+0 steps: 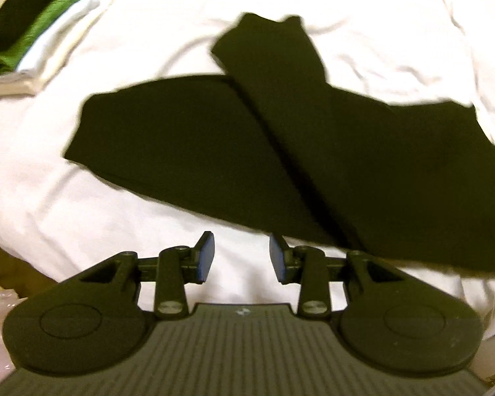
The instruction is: Fold clothes
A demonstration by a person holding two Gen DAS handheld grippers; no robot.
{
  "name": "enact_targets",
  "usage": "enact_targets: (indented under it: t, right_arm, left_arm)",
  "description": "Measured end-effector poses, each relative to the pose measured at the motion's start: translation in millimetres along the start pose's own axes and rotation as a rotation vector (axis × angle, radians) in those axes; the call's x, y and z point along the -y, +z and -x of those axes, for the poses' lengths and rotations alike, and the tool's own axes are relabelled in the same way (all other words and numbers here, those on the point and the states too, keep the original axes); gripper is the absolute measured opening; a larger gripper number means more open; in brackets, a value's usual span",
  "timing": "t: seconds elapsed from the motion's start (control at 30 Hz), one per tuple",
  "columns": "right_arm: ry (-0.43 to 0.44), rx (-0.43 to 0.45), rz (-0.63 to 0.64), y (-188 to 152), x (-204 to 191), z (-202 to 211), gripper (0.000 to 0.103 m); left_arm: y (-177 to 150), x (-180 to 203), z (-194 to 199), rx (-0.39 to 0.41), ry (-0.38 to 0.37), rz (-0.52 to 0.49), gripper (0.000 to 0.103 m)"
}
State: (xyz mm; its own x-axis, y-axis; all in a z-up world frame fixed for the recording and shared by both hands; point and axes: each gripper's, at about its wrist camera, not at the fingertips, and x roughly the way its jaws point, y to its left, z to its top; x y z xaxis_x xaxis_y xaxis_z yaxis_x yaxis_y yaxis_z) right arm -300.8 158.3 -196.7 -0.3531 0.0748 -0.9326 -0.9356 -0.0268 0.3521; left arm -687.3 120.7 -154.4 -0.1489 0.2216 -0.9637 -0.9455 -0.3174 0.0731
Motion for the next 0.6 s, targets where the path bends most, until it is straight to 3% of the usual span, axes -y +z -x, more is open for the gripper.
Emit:
enact_targets:
  t: [0.1, 0.2, 0.4, 0.6]
  right_arm:
    - [0.027, 0.006, 0.116, 13.3, -49.4, -7.0, 0.076]
    - [0.034, 0.046, 0.133, 24.4, -87.9, -13.0, 0.076]
    - [0.028, 0.076, 0.01, 10.5, -159.5, -46.6, 0.076]
    - [0.005, 0.147, -0.2, -14.1, -206.2, -72.1, 0.067]
  left_arm:
    - [17.1, -22.9, 7.2, 0.027, -0.009, -0.009, 0.031]
    - [38.9, -44.8, 5.3, 0.048, -0.03, -0.055, 0.031]
    - [79.3, -94.3, -11.2, 0.036, -0.098, -0.238, 0.031]
    - [120.3, -119.0, -36.5, 0.004, -0.162, -0.465, 0.031]
